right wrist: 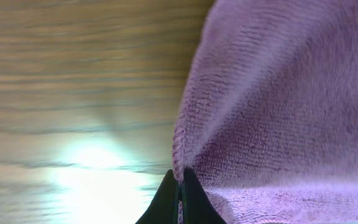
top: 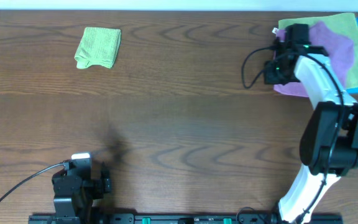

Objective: Fold the cloth
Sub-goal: 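Drag the purple cloth left off the stack with the right gripper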

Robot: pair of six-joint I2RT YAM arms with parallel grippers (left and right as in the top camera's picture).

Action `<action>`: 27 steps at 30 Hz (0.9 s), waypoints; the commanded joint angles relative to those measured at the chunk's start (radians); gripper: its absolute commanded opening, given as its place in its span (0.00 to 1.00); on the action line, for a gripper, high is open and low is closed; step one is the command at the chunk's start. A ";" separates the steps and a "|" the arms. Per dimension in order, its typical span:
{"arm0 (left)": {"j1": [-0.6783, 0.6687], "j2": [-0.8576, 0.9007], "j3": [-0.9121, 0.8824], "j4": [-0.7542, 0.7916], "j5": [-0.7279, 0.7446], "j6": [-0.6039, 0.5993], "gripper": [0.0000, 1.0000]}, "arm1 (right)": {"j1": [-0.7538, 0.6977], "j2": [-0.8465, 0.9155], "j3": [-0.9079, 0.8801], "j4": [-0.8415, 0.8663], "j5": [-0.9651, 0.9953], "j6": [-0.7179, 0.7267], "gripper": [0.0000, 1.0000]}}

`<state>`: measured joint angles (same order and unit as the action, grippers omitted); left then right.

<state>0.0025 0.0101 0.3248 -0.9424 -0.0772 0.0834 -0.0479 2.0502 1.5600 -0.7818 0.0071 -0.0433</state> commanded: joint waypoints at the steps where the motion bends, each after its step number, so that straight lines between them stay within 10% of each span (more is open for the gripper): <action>1: -0.005 -0.006 -0.010 -0.055 0.008 0.025 0.95 | 0.059 -0.014 -0.004 -0.007 -0.042 0.035 0.01; 27: -0.005 -0.006 -0.010 -0.055 0.008 0.025 0.95 | 0.503 -0.014 -0.004 -0.061 -0.200 0.144 0.01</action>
<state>0.0025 0.0101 0.3248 -0.9424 -0.0772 0.0834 0.4088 2.0502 1.5600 -0.8410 -0.1429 0.0723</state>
